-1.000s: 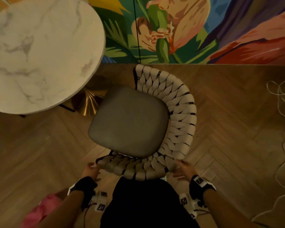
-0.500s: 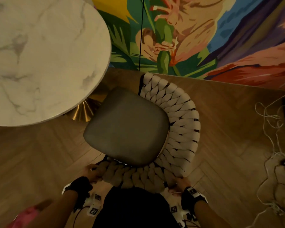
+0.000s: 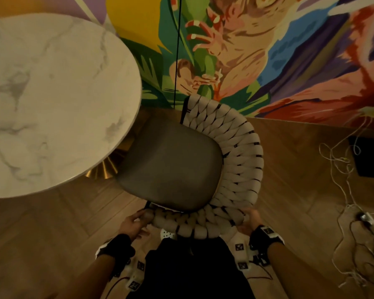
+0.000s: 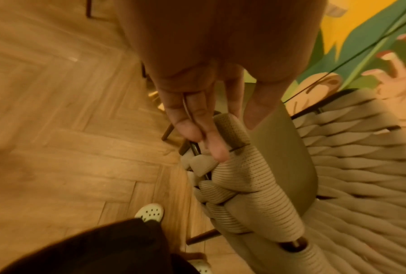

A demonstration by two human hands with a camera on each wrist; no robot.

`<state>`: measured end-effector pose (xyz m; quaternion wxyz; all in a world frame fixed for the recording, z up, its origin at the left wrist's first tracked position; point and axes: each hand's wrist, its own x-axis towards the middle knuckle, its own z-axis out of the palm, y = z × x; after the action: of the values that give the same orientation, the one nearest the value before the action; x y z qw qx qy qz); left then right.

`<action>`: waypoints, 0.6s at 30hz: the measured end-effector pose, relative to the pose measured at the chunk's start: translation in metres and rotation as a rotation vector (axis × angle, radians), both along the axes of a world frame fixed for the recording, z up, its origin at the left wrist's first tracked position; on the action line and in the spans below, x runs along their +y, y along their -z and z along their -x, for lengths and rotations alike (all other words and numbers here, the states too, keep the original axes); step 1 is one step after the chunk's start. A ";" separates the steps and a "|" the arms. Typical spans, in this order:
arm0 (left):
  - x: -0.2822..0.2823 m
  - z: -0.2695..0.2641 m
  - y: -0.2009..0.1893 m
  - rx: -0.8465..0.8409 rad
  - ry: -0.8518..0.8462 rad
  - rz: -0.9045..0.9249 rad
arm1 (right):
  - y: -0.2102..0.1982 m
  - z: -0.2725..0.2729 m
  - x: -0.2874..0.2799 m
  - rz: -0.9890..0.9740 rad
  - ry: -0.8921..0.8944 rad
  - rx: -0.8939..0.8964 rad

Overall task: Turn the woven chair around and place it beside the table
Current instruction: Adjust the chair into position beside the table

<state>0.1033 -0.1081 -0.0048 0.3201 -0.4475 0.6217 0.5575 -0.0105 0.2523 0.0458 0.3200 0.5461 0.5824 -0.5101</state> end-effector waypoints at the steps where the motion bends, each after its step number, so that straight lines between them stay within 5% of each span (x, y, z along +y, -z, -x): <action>1: 0.000 0.003 -0.002 0.030 0.021 0.017 | 0.001 0.007 0.001 0.010 0.006 0.019; 6: -0.004 0.014 -0.009 0.050 0.127 0.078 | -0.003 0.050 0.005 0.020 0.022 0.074; 11: -0.008 -0.010 -0.013 -0.102 0.164 0.092 | -0.017 0.087 0.008 0.132 0.120 0.205; 18: 0.014 -0.061 -0.028 -0.235 0.000 0.054 | -0.024 0.157 0.029 0.238 0.269 0.412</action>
<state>0.1640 -0.0939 0.0229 0.3787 -0.5180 0.5947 0.4844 -0.1677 0.2811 0.0696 0.1860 0.4617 0.4936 -0.7132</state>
